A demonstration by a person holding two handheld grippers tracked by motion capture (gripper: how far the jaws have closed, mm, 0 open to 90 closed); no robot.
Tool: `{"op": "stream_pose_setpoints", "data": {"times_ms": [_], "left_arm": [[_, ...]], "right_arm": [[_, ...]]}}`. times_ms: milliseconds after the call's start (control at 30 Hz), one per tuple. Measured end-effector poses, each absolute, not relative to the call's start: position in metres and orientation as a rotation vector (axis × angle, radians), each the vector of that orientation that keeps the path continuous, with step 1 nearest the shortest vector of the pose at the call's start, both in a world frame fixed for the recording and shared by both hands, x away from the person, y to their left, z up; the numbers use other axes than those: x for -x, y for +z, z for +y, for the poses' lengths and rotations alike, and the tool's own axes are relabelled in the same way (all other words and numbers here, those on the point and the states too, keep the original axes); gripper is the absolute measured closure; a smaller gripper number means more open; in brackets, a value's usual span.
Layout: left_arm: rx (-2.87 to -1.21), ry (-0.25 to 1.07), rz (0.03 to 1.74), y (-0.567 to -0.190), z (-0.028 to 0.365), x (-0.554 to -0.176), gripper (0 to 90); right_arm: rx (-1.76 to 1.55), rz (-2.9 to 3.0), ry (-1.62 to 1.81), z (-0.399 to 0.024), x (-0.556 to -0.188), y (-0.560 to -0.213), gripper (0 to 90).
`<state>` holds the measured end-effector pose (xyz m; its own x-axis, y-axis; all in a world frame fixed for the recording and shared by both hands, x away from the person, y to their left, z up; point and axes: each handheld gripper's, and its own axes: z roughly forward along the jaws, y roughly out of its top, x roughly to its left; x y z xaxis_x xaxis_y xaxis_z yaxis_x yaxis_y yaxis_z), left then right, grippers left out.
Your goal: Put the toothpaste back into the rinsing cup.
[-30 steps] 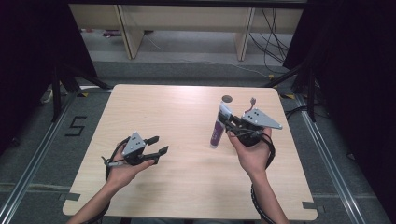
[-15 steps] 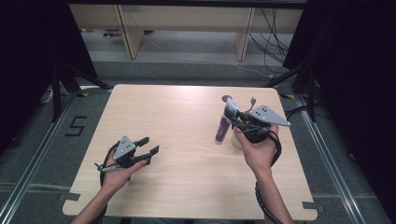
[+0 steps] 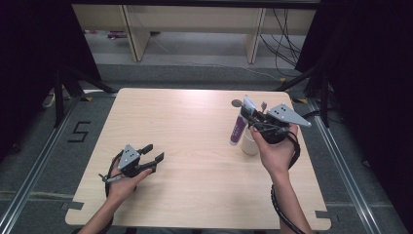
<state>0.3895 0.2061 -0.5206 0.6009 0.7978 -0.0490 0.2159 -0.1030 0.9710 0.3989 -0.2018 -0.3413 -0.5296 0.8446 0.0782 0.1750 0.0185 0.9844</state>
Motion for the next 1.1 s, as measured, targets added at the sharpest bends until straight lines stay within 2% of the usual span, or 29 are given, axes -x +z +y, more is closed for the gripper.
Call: {"op": "stream_pose_setpoints", "data": {"times_ms": [1100], "left_arm": [[-1.614, 0.645, 0.852, -0.523, 0.206, -0.389, 38.6]], "right_arm": [[-1.067, 1.666, 1.456, -0.224, -0.41, -0.331, 79.9]]}}
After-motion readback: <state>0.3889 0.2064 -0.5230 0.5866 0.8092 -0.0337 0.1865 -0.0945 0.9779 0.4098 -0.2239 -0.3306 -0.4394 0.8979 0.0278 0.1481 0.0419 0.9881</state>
